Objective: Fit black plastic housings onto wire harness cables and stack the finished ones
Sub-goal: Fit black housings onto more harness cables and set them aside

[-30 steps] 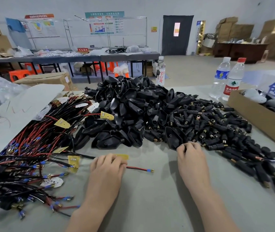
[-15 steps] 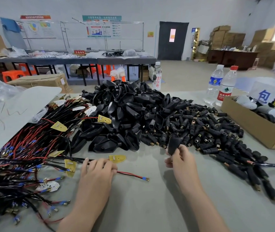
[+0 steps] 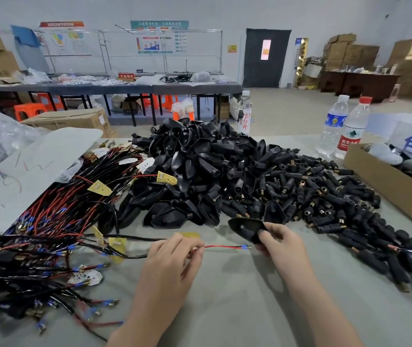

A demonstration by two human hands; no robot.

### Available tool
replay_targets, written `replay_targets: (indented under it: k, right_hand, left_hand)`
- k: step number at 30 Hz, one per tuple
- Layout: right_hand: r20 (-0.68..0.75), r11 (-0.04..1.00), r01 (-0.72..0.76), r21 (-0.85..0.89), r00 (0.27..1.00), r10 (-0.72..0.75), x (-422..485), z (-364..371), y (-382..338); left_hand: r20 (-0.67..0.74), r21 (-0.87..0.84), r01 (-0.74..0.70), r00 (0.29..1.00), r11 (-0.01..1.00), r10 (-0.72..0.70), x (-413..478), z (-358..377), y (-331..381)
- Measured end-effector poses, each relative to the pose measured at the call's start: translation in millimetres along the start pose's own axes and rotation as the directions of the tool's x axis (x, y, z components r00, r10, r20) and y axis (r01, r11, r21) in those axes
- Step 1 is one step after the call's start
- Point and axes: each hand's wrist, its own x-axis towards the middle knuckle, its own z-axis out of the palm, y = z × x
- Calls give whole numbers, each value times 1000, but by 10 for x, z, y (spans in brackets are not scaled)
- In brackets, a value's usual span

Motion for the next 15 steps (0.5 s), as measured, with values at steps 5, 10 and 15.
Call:
replay_targets:
  k: [5,10,15]
  right_hand:
    - [152,998,-6,69,988,-5,-16,36,-3]
    - [323,983,-23,180,946,-38,-68,81,-14]
    - [398,974,-31,224,915,-62,-101,106,-16]
  left_hand:
    - [-54,-6,45,998,999,-45,10,-34,39]
    - [-79,25,87,993,996,-85,9,-65,64]
    - [-64,45,95,994,994,-92,3,-61,58]
